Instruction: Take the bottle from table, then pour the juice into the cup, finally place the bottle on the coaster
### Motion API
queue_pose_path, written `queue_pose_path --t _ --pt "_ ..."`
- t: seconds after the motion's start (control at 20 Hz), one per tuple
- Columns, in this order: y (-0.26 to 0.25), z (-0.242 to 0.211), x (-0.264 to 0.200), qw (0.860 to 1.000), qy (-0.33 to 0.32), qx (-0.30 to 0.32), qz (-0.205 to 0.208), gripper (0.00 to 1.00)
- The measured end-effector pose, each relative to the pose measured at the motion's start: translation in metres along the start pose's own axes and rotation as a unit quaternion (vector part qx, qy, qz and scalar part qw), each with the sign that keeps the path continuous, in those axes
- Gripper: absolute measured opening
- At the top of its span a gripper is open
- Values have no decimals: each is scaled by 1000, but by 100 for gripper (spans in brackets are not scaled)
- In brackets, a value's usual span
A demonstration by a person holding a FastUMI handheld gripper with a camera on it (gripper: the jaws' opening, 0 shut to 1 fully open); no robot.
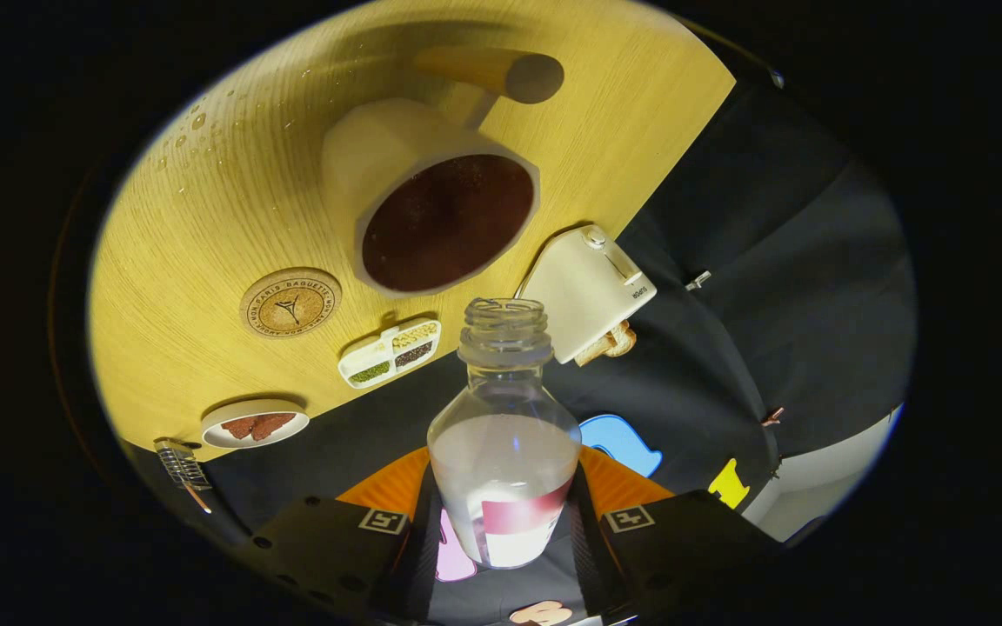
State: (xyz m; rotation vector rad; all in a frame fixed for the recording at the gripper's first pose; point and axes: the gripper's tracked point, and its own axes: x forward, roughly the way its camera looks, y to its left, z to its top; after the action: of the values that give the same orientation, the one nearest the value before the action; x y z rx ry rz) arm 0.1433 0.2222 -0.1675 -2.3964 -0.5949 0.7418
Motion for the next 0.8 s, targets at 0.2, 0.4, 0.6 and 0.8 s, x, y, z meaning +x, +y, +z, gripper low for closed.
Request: queue_pose_path --t 0.2,0.4,0.6,0.8 --pt "1 -5 -1 1000 5 7 3 67" --pt "-1 -10 -5 999 19 31 6 67" --pt "-2 -13 -8 998 24 61 0 67" --pt "6 -29 -14 987 48 156 -3 67"
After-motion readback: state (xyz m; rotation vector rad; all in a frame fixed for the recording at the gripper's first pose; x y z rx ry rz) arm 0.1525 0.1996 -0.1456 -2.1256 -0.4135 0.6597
